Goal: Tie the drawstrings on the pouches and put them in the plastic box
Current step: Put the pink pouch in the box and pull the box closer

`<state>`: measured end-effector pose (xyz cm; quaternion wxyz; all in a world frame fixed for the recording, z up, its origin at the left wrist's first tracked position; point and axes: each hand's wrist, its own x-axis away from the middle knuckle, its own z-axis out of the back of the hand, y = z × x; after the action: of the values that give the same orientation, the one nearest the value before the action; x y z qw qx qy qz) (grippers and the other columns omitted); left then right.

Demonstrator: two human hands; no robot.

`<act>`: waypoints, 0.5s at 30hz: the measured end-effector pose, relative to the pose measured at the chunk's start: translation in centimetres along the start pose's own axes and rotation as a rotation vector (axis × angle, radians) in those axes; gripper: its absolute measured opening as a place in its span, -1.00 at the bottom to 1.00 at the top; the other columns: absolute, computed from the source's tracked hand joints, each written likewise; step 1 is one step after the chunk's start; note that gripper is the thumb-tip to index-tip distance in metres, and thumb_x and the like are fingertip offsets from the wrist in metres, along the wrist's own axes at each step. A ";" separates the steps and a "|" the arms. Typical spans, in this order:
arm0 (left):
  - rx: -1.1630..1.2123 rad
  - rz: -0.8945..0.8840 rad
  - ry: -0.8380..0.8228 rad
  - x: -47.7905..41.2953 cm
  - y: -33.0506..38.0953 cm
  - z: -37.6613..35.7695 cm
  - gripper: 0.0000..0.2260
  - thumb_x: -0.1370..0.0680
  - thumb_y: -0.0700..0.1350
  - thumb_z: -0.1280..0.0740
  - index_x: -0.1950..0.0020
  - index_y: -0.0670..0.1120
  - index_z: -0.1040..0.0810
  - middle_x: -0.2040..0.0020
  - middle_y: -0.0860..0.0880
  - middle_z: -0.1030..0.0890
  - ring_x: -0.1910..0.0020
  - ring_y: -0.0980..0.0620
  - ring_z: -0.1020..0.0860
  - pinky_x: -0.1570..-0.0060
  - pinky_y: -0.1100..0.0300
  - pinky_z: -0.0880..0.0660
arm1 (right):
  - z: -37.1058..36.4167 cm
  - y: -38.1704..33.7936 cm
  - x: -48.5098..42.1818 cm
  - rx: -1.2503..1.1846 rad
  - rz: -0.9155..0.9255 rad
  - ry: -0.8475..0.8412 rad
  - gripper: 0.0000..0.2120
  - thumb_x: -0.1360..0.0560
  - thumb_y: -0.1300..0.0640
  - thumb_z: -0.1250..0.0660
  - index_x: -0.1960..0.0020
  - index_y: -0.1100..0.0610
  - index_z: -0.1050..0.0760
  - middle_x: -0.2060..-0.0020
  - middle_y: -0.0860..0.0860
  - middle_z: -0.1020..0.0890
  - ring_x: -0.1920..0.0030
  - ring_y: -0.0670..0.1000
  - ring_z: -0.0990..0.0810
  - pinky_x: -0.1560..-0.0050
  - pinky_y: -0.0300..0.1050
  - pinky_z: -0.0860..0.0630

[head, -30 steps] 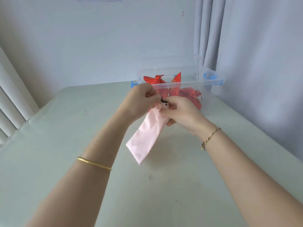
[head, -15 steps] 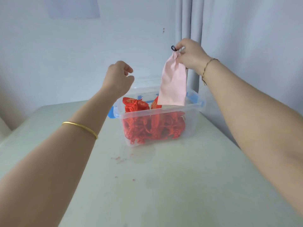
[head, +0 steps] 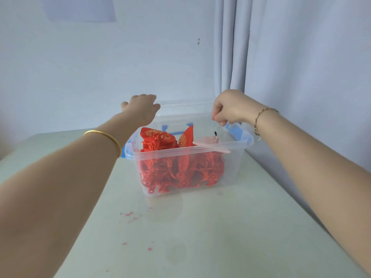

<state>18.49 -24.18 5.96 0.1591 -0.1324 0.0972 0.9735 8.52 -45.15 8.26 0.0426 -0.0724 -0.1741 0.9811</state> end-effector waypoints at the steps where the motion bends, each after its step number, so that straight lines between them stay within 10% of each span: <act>1: -0.001 0.007 0.002 -0.3 -0.1 -0.2 -0.68 -0.63 -0.05 -0.02 -0.28 -0.15 -0.39 -0.33 -0.15 -0.39 -0.31 -0.17 -0.31 -0.19 -0.06 -0.24 | -0.1 0.2 0.3 0.005 0.008 0.021 -0.80 -0.44 0.35 -0.20 0.14 0.16 -0.57 0.25 0.11 -0.65 0.28 0.01 -0.59 0.43 -0.27 -0.45; 4: 0.004 0.012 0.030 -1.0 -0.1 -0.5 -0.81 -0.62 -0.13 -0.04 0.07 -0.17 -0.38 -0.19 -0.22 -0.41 -0.18 -0.22 -0.37 -0.09 -0.07 -0.31 | -0.4 0.9 0.3 -0.051 0.011 0.197 -0.75 -0.44 0.38 -0.17 0.15 0.14 -0.56 0.21 0.08 -0.65 0.14 0.07 -0.65 0.29 -0.20 -0.49; 9: 0.053 0.046 -0.047 -1.8 0.1 -0.8 -0.71 -0.63 -0.16 -0.08 -0.30 -0.14 -0.43 -0.30 -0.22 -0.30 -0.26 -0.24 -0.30 -0.24 -0.08 -0.30 | -0.5 1.4 0.1 -0.131 0.018 0.399 -0.72 -0.46 0.36 -0.12 0.04 0.14 -0.56 0.05 0.06 -0.60 -0.05 0.12 -0.58 0.03 0.00 -0.55; 15: 0.166 0.013 0.223 -1.0 0.5 1.0 -0.74 -0.60 -0.21 -0.14 -0.26 -0.12 -0.46 -0.28 -0.20 -0.34 -0.26 -0.22 -0.30 -0.30 0.00 -0.17 | -0.5 0.6 0.7 -0.206 0.013 0.544 -0.67 -0.48 0.33 -0.07 -0.10 0.15 -0.52 -0.10 0.09 -0.57 -0.09 0.12 -0.53 -0.10 0.00 -0.50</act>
<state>19.02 -24.74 7.28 0.1512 -0.2254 0.1952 0.9425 7.86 -45.46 7.49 0.0740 -0.3379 -0.2547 0.9030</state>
